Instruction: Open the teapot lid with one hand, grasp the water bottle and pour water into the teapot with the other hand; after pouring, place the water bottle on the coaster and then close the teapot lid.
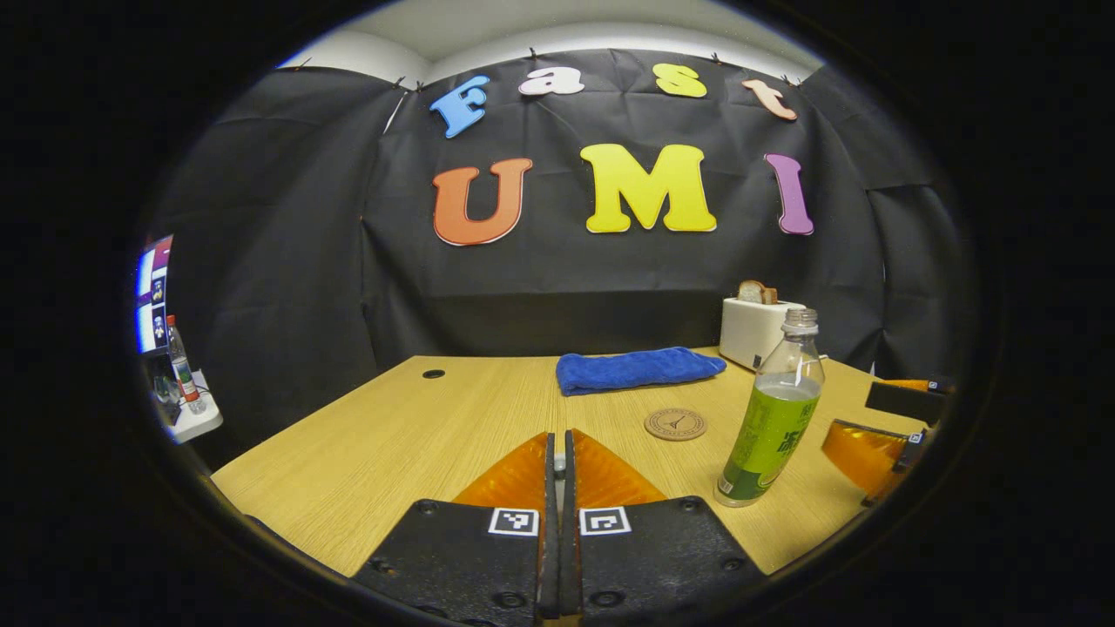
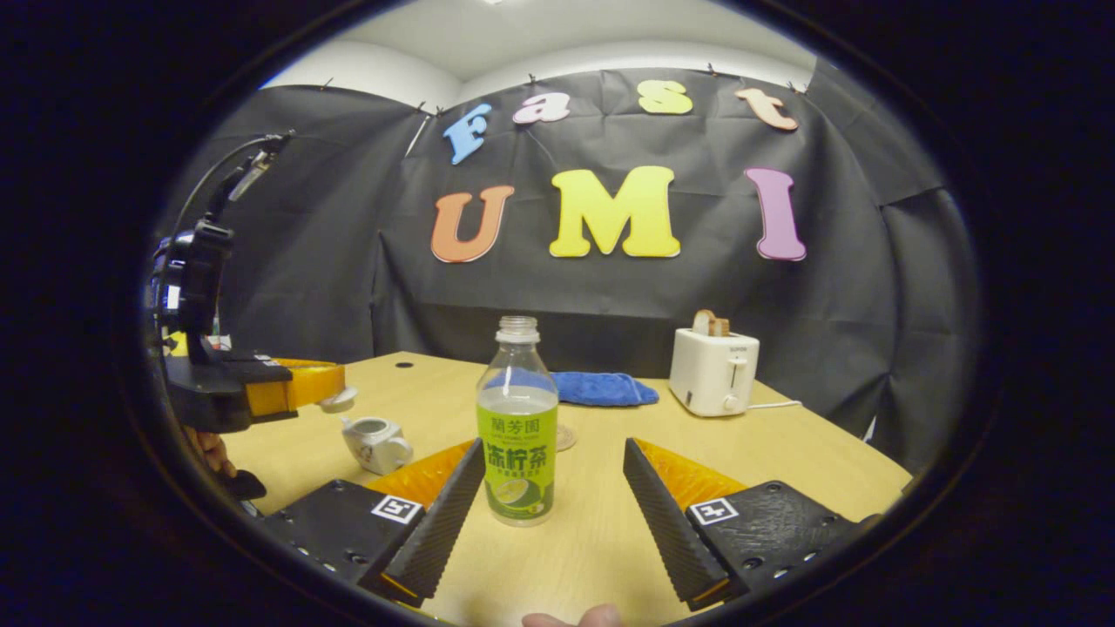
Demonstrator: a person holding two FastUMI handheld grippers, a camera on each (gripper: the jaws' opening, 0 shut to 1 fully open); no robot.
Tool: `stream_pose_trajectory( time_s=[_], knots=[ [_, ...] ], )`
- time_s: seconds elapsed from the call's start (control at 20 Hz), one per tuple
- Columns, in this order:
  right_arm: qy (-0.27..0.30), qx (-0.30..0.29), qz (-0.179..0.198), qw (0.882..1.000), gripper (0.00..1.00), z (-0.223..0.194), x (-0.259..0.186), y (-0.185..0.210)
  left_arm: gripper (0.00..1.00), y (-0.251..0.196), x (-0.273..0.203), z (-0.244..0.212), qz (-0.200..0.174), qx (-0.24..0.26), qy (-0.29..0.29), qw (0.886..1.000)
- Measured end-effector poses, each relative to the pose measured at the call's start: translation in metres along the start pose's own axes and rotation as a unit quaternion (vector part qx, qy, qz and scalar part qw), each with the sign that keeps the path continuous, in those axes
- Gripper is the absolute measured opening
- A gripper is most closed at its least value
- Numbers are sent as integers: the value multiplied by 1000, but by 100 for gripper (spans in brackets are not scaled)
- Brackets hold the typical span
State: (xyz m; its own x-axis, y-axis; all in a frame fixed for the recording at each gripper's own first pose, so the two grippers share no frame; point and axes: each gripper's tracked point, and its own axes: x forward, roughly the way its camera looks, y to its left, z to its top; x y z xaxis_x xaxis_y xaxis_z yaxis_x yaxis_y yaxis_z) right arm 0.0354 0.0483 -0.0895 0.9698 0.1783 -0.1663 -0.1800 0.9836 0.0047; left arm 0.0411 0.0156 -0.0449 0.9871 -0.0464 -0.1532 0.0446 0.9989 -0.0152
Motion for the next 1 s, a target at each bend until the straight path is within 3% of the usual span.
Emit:
stream_pose_trajectory(
  time_s=[0.25,0.65,0.8,1.0],
  knots=[
    [12,3,7,1000,95,-10,32,17,3,12,-13,1,-1,-12,-8,1000],
    [33,22,-15,999,95,-19,61,27,3,36,-12,-5,2,-22,-9,1000],
    [42,20,-15,999,77,-20,63,31,3,45,-12,-1,6,-20,-15,1000],
    [47,-90,-11,995,72,-10,63,38,3,52,-11,-1,0,-25,-16,1000]
  ],
)
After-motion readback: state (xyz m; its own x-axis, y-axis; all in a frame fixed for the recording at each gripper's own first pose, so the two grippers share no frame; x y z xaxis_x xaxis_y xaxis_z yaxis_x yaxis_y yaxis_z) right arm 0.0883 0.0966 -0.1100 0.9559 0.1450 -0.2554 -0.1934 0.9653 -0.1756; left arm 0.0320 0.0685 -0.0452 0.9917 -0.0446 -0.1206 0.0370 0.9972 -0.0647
